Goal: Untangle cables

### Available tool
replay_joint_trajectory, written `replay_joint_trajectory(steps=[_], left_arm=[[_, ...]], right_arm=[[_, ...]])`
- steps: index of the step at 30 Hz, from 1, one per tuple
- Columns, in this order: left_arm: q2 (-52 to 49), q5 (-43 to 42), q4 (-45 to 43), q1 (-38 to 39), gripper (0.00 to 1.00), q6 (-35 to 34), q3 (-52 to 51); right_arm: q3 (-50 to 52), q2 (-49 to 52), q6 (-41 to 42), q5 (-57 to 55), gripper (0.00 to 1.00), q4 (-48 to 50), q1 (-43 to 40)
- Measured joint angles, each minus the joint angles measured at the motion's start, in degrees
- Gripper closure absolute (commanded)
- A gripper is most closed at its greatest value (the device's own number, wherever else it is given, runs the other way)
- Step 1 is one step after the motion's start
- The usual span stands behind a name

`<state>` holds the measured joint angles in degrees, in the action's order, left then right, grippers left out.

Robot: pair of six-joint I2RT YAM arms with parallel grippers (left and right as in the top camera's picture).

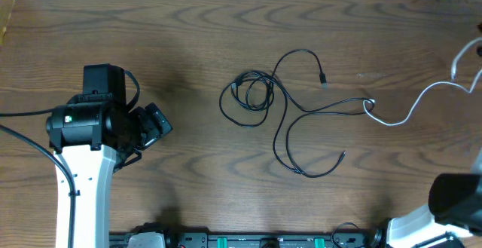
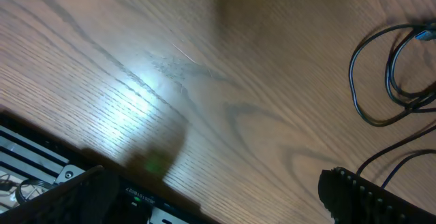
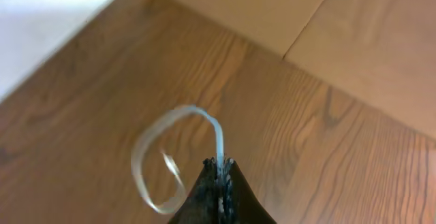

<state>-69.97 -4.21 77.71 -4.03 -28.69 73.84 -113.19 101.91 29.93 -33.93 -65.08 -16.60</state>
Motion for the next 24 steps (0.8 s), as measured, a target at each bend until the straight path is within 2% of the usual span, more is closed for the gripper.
replay_joint_trajectory(steps=[1, 2, 4, 10, 19, 24], left_arm=[[0.00, 0.00, 0.02, 0.00, 0.01, -0.02, 0.00], [0.00, 0.00, 0.00, 0.00, 0.01, -0.02, 0.00], [0.00, 0.00, 0.02, 0.00, 0.01, 0.00, 0.00], [0.00, 0.00, 0.00, 0.00, 0.01, 0.00, 0.00], [0.00, -0.02, 0.00, 0.00, 0.01, -0.02, 0.00], [0.00, -0.02, 0.02, 0.00, 0.01, -0.02, 0.00]], right_arm=[[0.00, 0.79, 0.37, 0.33, 0.53, -0.37, 0.00], [0.00, 1.84, 0.24, 0.74, 0.30, -0.61, -0.07], [0.00, 3.76, 0.26, 1.57, 0.02, -1.18, -0.11], [0.02, 8.90, 0.26, 8.13, 0.01, -4.85, -0.13], [0.02, 10.12, -2.03, 34.34, 0.01, -14.71, -0.02], [0.02, 10.12, -3.43, 39.78, 0.01, -18.14, 1.11]])
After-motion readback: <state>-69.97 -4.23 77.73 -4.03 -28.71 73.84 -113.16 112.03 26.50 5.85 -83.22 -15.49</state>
